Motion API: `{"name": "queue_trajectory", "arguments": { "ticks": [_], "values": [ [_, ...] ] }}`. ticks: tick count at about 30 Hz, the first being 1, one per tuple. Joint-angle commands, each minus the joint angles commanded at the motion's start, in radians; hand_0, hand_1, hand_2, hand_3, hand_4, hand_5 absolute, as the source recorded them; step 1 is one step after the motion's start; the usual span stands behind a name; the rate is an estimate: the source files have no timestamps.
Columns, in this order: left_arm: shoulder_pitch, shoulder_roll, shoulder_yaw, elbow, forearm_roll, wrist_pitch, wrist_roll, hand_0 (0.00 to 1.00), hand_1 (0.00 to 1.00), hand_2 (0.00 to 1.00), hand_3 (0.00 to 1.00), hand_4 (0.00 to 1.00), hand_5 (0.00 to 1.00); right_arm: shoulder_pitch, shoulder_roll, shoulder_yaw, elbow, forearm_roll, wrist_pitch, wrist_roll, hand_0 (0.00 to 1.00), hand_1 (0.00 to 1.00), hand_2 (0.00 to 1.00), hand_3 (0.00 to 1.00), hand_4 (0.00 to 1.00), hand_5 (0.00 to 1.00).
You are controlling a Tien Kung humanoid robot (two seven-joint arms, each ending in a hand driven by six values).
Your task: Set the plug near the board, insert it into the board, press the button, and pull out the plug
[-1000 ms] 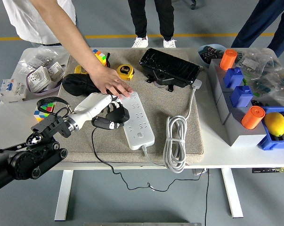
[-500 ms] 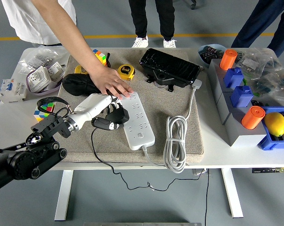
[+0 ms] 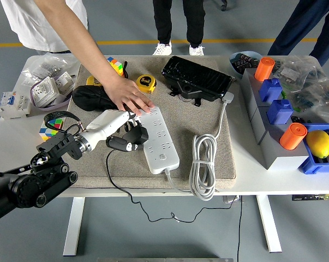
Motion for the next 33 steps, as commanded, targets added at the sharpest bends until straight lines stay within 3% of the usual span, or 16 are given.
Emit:
{"name": "queue_trajectory", "arguments": {
  "ticks": [2, 3, 8, 9, 27, 32, 33],
  "values": [
    [0.0, 0.0, -0.003, -0.001, -0.002, -0.003, 0.001, 0.314, 0.501, 0.531, 0.57, 0.894, 0.191, 0.0, -0.001, 0.0, 0.001, 0.0, 0.0, 0.0, 0.614, 0.616, 0.575, 0.537, 0.677, 0.214],
    [0.001, 0.0, -0.004, -0.002, -0.003, -0.004, 0.002, 0.359, 0.537, 0.553, 0.604, 0.998, 0.336, -0.001, -0.001, 0.0, 0.0, 0.0, 0.0, 0.001, 0.614, 0.616, 0.575, 0.536, 0.676, 0.213],
    [0.003, 0.0, -0.009, -0.002, -0.01, -0.003, 0.0, 0.359, 0.537, 0.553, 0.604, 0.998, 0.336, -0.001, -0.001, -0.002, 0.001, 0.0, 0.001, 0.001, 0.614, 0.616, 0.575, 0.536, 0.676, 0.213],
    [0.003, 0.0, -0.011, -0.003, -0.011, -0.005, 0.0, 0.387, 0.55, 0.562, 0.648, 0.998, 0.428, -0.002, -0.001, -0.003, 0.001, 0.0, 0.001, 0.001, 0.614, 0.616, 0.575, 0.536, 0.675, 0.213],
    [0.013, 0.009, -0.035, -0.032, -0.007, -0.029, 0.017, 0.439, 0.591, 0.61, 0.685, 0.998, 0.52, -0.004, -0.002, -0.004, 0.0, 0.001, 0.002, 0.002, 0.614, 0.615, 0.574, 0.535, 0.673, 0.21],
    [0.024, 0.013, -0.052, -0.053, -0.013, -0.017, 0.0, 0.439, 0.591, 0.61, 0.685, 0.998, 0.52, -0.004, -0.001, -0.004, 0.0, 0.001, 0.002, 0.003, 0.614, 0.615, 0.574, 0.535, 0.673, 0.21],
    [0.027, 0.014, -0.058, -0.061, -0.012, -0.015, -0.001, 0.497, 0.64, 0.668, 0.711, 0.998, 0.549, -0.004, -0.001, -0.004, 0.0, 0.001, 0.002, 0.003, 0.614, 0.614, 0.574, 0.535, 0.671, 0.208]
  ]
}}
